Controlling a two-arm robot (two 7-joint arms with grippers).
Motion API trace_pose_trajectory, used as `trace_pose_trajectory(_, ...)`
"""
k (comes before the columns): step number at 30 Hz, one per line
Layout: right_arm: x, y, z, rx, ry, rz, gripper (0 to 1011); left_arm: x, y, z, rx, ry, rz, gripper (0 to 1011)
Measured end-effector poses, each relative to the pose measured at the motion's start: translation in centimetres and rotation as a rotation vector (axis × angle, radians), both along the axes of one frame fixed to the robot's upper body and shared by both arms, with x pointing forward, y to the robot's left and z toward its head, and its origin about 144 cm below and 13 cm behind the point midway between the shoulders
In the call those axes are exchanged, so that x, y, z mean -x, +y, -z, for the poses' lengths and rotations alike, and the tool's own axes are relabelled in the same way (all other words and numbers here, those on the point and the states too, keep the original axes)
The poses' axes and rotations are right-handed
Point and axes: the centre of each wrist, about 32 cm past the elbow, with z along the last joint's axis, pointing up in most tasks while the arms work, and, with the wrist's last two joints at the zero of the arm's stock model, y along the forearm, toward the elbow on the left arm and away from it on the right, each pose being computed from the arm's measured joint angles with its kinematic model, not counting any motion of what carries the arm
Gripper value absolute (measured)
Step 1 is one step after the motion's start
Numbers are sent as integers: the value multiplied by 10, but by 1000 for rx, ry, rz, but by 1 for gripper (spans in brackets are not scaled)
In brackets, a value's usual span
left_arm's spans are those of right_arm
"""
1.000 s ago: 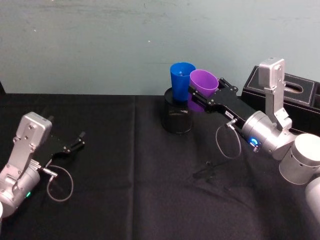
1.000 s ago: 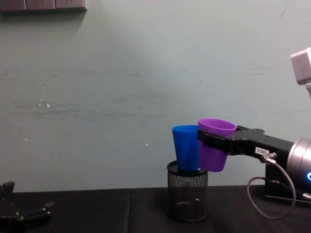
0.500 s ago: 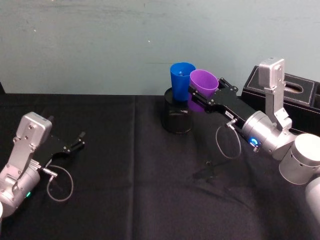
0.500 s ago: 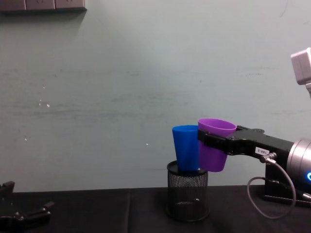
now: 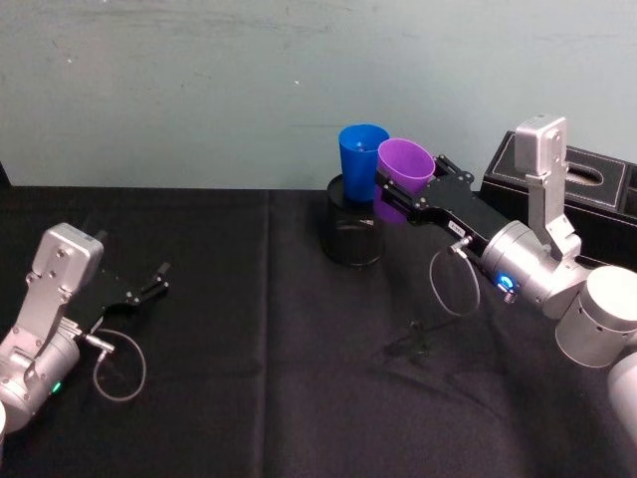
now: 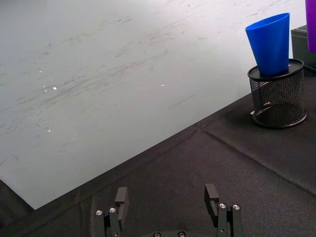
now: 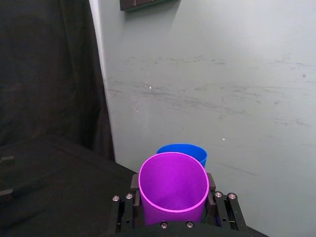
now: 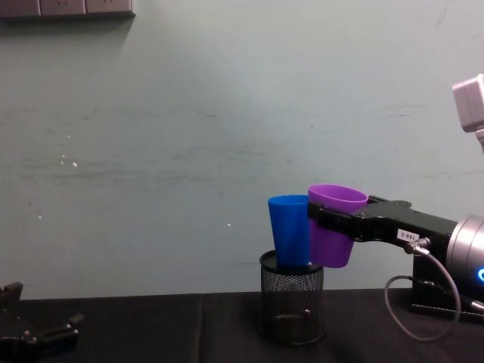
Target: Pick up one cup with a gripper and tap it against the other cup.
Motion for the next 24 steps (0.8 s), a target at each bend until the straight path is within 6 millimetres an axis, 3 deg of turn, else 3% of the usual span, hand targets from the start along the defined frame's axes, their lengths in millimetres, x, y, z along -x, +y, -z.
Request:
trace_pose_trajectory(11, 1, -1, 0, -1, 1, -1, 733, 0, 0, 0, 0, 0, 0, 1011)
trace_pose_trajectory(24, 16, -8, 0, -18, 11, -24, 732, 0, 0, 0, 0, 0, 0, 1011)
